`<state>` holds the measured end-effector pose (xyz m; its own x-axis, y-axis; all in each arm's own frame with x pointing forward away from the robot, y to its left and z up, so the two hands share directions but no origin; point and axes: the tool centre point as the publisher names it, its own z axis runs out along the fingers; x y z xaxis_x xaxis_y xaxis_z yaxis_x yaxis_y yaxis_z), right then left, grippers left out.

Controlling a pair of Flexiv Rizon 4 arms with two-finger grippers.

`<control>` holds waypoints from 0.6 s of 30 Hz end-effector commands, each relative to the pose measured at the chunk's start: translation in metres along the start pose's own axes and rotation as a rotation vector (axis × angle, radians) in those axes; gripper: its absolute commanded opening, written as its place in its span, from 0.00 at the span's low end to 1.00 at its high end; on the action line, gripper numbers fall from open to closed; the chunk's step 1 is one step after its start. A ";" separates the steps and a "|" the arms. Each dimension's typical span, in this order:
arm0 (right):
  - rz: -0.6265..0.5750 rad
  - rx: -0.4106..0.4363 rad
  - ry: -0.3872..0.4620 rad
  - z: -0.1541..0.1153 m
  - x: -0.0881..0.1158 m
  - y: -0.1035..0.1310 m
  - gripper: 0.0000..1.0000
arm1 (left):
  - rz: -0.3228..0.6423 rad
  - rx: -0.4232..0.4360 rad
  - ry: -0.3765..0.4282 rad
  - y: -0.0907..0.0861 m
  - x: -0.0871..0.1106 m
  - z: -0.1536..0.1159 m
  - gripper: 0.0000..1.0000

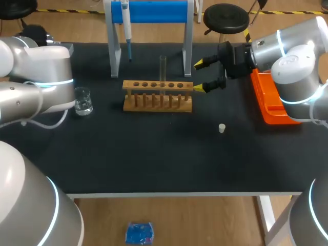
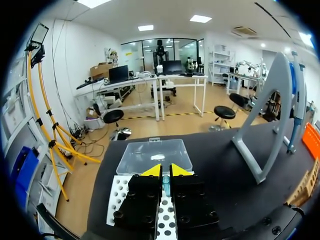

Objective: Invert the test tube, pick up the pipette, mount the tip to pipette, aspirate from beaker and dispense into the tube, eject the tip, return the pipette, and cap with the stopper.

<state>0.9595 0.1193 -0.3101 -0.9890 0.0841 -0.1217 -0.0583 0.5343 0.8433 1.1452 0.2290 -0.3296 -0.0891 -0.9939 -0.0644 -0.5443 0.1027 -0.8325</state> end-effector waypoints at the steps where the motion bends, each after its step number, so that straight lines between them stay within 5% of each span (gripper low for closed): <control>1: 0.000 0.001 0.001 0.000 0.000 0.000 1.00 | 0.004 0.002 0.003 -0.009 -0.001 -0.011 0.00; 10: 0.000 0.001 0.001 0.000 0.000 0.000 1.00 | 0.069 0.009 -0.013 -0.036 -0.003 -0.032 0.00; 18: 0.000 0.001 0.001 0.000 0.000 0.000 1.00 | 0.091 0.081 0.073 -0.078 -0.011 -0.066 0.00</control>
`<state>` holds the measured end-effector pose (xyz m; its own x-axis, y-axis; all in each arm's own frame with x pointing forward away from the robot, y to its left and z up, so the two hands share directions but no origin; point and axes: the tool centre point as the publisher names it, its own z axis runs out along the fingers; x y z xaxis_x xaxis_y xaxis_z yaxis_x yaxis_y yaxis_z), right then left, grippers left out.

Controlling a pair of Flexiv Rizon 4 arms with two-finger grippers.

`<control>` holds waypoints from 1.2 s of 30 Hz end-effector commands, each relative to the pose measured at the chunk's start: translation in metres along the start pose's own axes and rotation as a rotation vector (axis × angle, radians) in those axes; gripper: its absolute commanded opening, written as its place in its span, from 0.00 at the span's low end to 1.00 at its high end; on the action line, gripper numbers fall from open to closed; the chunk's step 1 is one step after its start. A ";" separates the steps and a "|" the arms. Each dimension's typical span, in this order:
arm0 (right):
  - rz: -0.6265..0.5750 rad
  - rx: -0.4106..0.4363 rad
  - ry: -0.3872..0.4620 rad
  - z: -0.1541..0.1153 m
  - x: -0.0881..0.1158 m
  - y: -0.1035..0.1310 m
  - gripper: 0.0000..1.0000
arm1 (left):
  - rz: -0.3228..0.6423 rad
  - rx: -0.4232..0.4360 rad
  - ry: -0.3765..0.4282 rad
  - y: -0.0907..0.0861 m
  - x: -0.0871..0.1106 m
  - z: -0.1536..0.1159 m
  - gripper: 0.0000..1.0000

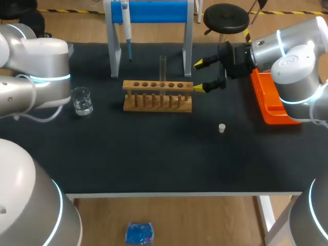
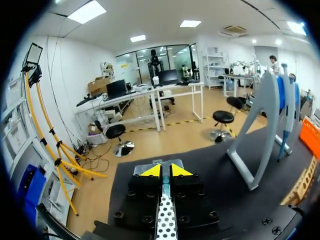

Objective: Invert the test tube, pick up the pipette, mount the tip to pipette, aspirate from beaker and dispense into the tube, eject the tip, return the pipette, and cap with the stopper.

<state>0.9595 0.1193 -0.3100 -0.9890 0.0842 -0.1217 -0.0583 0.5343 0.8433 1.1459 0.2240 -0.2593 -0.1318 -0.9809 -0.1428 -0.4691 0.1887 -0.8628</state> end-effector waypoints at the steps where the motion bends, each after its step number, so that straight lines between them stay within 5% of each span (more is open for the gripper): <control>1: 0.000 0.001 0.001 0.000 0.000 0.000 1.00 | -0.011 0.027 0.091 -0.027 -0.016 -0.032 0.00; 3: 0.000 0.001 0.001 0.000 0.000 0.000 1.00 | 0.001 0.056 0.095 -0.041 -0.021 -0.044 0.00; 29: 0.000 0.001 0.001 0.000 0.000 0.000 1.00 | 0.001 0.056 0.095 -0.041 -0.021 -0.044 0.00; 36: 0.000 0.001 0.001 0.000 0.000 0.000 1.00 | 0.241 0.109 0.289 -0.091 -0.022 -0.098 0.00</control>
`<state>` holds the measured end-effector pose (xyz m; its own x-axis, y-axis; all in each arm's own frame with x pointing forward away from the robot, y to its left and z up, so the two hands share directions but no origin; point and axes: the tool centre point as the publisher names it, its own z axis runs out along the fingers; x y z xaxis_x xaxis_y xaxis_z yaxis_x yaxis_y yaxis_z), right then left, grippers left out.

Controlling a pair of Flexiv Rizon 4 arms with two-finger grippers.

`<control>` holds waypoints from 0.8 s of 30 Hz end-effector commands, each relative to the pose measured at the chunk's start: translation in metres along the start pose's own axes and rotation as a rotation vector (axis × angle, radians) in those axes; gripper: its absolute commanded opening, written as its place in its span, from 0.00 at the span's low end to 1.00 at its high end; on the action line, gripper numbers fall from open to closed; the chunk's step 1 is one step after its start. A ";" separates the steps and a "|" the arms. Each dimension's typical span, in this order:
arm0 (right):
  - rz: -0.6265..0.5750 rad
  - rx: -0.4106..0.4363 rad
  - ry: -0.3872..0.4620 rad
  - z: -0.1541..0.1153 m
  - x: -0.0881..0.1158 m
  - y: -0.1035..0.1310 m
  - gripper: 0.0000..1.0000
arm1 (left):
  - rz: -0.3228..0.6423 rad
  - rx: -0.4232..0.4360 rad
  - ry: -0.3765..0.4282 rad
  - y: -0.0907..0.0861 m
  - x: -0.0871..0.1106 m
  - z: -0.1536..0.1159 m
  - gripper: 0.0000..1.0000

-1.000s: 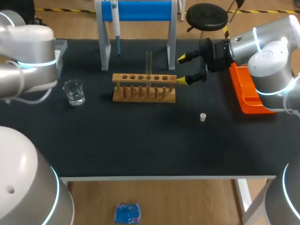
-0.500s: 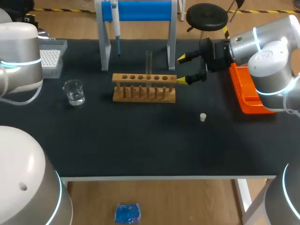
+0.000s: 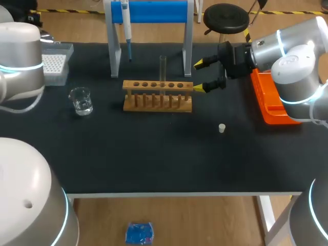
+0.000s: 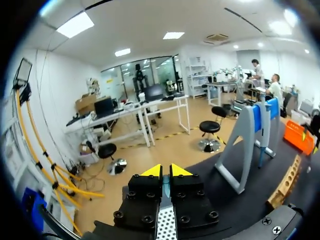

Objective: Invert the test tube, pick up the pipette, mount the tip to pipette, aspirate from beaker and dispense into the tube, eject the tip, return the pipette, and cap with the stopper.

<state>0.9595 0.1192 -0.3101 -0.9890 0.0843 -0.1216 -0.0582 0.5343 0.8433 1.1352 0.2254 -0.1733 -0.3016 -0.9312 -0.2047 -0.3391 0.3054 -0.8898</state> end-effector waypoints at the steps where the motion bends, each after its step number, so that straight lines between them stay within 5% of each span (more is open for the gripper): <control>1: 0.000 0.001 0.001 0.000 0.000 0.000 1.00 | 0.123 0.013 0.210 -0.034 -0.004 -0.056 0.00; 12: 0.000 0.001 0.001 0.000 0.000 0.000 1.00 | 0.341 0.039 0.598 -0.097 0.062 -0.161 0.00; 24: 0.000 0.001 0.001 0.000 0.000 0.000 1.00 | 0.530 0.085 0.917 -0.122 0.169 -0.221 0.00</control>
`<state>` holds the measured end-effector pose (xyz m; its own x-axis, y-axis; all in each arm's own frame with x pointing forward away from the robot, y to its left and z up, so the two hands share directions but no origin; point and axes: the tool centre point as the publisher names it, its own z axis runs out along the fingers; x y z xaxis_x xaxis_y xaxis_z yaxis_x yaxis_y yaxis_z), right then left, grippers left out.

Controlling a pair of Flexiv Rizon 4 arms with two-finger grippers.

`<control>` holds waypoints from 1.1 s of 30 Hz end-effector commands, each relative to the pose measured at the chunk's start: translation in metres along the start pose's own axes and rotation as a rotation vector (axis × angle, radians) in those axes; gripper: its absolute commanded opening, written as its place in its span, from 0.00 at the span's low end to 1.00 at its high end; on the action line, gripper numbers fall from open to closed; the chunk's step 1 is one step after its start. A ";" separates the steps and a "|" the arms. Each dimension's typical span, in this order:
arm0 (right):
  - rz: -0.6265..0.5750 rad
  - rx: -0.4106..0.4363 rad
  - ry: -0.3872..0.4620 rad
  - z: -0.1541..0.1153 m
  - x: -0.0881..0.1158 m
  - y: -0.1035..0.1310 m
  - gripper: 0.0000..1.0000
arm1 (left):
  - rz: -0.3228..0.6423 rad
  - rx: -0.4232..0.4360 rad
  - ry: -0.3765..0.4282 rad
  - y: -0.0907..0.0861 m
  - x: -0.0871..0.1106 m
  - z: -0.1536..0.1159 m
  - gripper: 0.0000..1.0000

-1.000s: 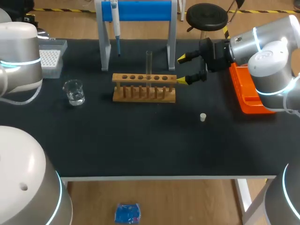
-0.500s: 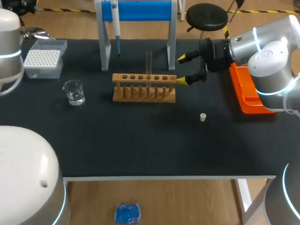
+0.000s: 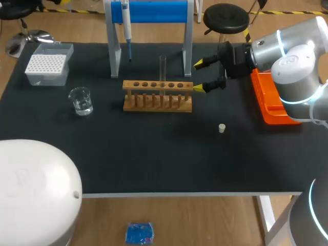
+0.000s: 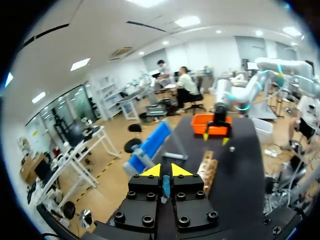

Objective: Invert the test tube, pick up the pipette, mount the tip to pipette, aspirate from beaker and dispense into the tube, eject the tip, return the pipette, and cap with the stopper.

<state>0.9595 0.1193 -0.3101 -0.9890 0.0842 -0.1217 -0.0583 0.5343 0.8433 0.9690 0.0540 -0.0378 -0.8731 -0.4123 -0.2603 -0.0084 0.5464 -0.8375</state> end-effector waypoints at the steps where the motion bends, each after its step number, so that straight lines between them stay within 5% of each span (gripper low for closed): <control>1: 0.000 0.001 0.001 0.000 0.000 0.000 1.00 | 0.107 -0.008 0.256 -0.016 0.026 -0.047 0.00; 11: 0.000 0.001 0.001 0.000 0.000 0.000 1.00 | 0.148 -0.034 0.419 -0.037 0.092 -0.027 0.00; 33: 0.000 0.001 0.001 0.000 0.000 0.000 1.00 | 0.148 -0.034 0.419 -0.037 0.092 -0.027 0.00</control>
<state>0.9595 0.1193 -0.3101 -0.9890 0.0841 -0.1217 -0.0583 0.5343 0.8433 0.8747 0.0150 -0.0181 -0.9877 -0.0042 -0.1565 0.1225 0.6014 -0.7895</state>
